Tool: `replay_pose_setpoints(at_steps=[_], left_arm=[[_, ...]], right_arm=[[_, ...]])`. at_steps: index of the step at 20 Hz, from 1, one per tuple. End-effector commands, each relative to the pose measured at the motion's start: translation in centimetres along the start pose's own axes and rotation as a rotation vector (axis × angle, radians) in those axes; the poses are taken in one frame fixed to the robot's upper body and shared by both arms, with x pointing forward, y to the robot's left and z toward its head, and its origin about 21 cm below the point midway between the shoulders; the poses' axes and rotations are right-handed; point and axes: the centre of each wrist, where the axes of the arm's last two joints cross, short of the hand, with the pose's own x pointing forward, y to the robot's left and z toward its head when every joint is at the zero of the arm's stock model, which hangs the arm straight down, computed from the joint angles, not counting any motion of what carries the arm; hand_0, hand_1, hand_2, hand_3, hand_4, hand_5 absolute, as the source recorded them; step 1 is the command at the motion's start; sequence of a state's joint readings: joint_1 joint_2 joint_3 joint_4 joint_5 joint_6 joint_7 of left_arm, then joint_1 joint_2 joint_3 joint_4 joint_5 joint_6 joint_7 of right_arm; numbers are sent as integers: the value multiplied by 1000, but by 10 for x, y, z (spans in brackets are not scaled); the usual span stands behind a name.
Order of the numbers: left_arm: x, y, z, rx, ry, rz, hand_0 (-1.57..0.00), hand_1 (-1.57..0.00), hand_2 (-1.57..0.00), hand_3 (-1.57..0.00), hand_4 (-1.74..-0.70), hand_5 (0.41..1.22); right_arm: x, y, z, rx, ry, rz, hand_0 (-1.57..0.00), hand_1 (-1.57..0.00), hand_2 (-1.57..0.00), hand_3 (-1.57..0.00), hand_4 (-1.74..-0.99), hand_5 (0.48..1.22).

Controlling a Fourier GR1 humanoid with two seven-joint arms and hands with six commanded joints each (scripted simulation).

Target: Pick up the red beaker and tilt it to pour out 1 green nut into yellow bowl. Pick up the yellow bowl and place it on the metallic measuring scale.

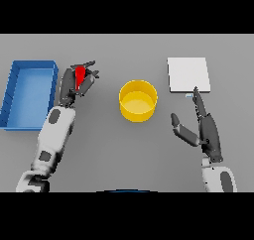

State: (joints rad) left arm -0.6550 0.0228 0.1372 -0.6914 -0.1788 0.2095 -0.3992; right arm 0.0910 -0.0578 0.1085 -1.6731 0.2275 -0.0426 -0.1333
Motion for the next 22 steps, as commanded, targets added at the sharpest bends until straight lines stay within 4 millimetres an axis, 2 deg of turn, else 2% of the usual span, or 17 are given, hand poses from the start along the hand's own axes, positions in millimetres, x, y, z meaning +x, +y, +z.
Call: replay_pose_setpoints(at_steps=[1, 5, 8, 10, 14, 16, 18, 22], left_arm=[[2, 0, 0, -5, -17, -8, -1502, -1505, -1504, -1475, -1706, 1126], [28, 11, -13, -66, -82, -134, -1543, -1544, -1544, -1532, -1726, 1130], [55, 15, -24, -181, -144, -370, -1557, -1557, -1557, -1551, -1734, 1139], [64, 8, -23, -241, -162, -466, -1559, -1560, -1560, -1555, -1735, 1132], [77, -4, -13, -299, -181, -537, -1559, -1560, -1560, -1555, -1735, 1136], [90, -11, -18, -340, -179, -660, -1564, -1564, -1564, -1561, -1737, 1149], [110, -21, -27, -403, -224, -820, -1566, -1566, -1566, -1564, -1739, 1153], [126, -37, -35, -556, -281, -1117, -1569, -1569, -1569, -1568, -1740, 1193]], right_arm=[[0, -1, 0, -4, -5, 12, 1, 1, 1, 1, -1160, 664], [3, -3, 1, -12, -17, 50, 1, 1, 1, 1, -1108, 656], [2, 2, -1, -6, -17, 63, 1, 1, 1, 1, -1095, 660], [1, 0, 0, -13, -19, 51, 1, 1, 1, 1, -1092, 663], [1, -3, 2, -5, -21, 61, 1, 1, 1, 1, -1092, 664], [3, -3, 5, 6, -29, 50, 1, 1, 1, 1, -1096, 670], [4, -3, 4, 11, -30, 44, 1, 1, 1, 1, -1069, 685], [4, 3, 2, 16, -23, 50, 1, 1, 1, 1, -1062, 691]])
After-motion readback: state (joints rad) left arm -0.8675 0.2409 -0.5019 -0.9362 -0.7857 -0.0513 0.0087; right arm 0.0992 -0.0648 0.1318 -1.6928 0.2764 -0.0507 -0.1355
